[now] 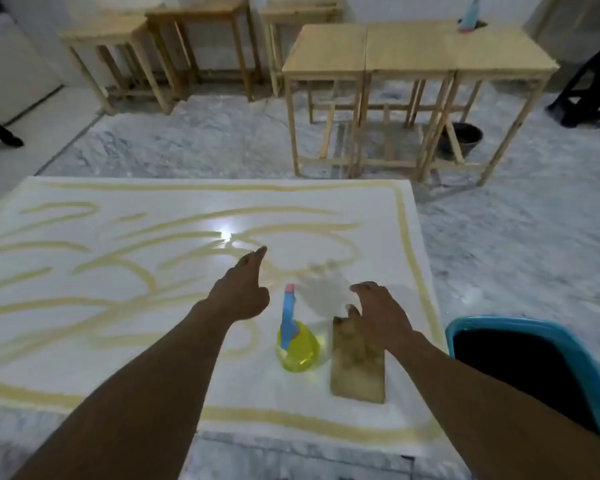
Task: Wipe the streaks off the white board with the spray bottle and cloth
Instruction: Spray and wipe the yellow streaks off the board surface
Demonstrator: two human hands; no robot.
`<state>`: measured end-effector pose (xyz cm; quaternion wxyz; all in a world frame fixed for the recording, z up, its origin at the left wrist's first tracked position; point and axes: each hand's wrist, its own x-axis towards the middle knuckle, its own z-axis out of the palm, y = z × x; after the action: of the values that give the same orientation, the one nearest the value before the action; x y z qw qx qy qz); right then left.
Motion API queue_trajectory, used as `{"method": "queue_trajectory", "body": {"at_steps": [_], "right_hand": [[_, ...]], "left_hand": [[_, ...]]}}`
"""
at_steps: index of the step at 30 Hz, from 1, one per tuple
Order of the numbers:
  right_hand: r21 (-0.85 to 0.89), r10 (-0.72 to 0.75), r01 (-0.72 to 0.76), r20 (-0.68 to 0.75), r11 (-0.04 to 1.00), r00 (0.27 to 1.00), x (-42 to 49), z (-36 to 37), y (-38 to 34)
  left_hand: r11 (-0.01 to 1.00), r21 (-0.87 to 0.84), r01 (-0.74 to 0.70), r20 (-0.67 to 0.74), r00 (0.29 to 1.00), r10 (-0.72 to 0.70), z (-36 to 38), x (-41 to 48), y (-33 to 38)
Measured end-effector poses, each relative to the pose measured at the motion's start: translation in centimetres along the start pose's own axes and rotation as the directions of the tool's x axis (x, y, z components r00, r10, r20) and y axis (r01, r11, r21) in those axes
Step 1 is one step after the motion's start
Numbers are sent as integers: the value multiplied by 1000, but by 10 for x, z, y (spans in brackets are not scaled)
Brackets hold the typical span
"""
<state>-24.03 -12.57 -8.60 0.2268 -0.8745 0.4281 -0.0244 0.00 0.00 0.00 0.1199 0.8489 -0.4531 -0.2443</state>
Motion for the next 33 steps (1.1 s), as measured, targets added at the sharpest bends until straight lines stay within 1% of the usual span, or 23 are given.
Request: {"method": "queue_trajectory", "body": {"at_steps": [2,4,6,8,9,11,13,15,17,18,19,20,21,22,23,24,25,26,27,28,29,31,33], "right_hand": [[-128,45,-36,63,991,997,-16,31,2],[-223,97,-66,131,973,987,-37,60,0],[-235,130,-105,97,966,987,-45,77,-4],[-262,149,-128,63,957,987,-45,85,-5],[-289,157,-128,78,949,984,-43,88,-5],[-317,177,-146,73,937,981,-39,92,-7],[-316,174,-163,6,935,985,-38,91,-16],[-297,168,-162,-4,941,986,-39,86,-23],[-148,189,-186,3,971,982,-38,76,-21],[18,260,-260,3,965,965,-38,64,-20],[243,365,-363,38,899,930,-38,48,-20],[492,468,-463,121,738,875,-37,31,-19],[712,511,-521,261,470,819,-37,16,-18],[832,468,-528,402,174,787,-38,5,-13],[869,395,-488,477,-81,785,-43,-9,-12],[858,324,-441,509,-264,798,-46,-18,-10],[825,275,-396,521,-402,808,-51,-26,-9],[798,242,-362,518,-482,820,-53,-30,-10],[776,215,-339,511,-532,832,-54,-31,-11],[770,197,-330,502,-546,842,-53,-30,-14],[778,181,-342,496,-527,849,-52,-31,-18],[827,198,-397,500,-397,843,-46,-34,-28],[869,229,-445,488,-216,842,-40,-39,-39]], "left_hand": [[1000,5,3,153,988,-4,27,-10,-19],[998,-56,-2,296,955,19,56,-30,-32],[986,-166,-6,328,943,61,76,-43,-32],[960,-279,-30,278,954,110,84,-48,-22],[939,-341,-43,221,967,125,86,-50,-15],[910,-411,-59,75,992,99,92,-50,0],[901,-429,-63,-67,997,38,94,-48,11],[887,-456,-69,-135,991,8,94,-47,16],[883,-462,-81,-172,985,1,92,-48,15],[880,-470,-68,-177,984,-19,90,-47,12],[871,-488,-60,-180,983,-34,88,-46,10],[860,-507,-54,-175,984,-42,83,-47,9],[851,-521,-59,-170,985,-37,76,-48,10],[846,-529,-69,-160,987,-20,69,-48,11],[841,-533,-92,-150,989,13,60,-49,12],[843,-526,-115,-140,989,48,50,-48,12],[845,-519,-132,-125,989,78,41,-47,12],[848,-509,-149,-111,988,106,31,-45,12],[850,-500,-166,-98,986,135,21,-44,12],[851,-495,-179,-83,984,159,12,-42,12],[844,-499,-195,-64,980,188,4,-41,12],[830,-514,-217,-12,969,246,-6,-42,16],[840,-482,-248,18,956,293,-11,-44,23]]}}
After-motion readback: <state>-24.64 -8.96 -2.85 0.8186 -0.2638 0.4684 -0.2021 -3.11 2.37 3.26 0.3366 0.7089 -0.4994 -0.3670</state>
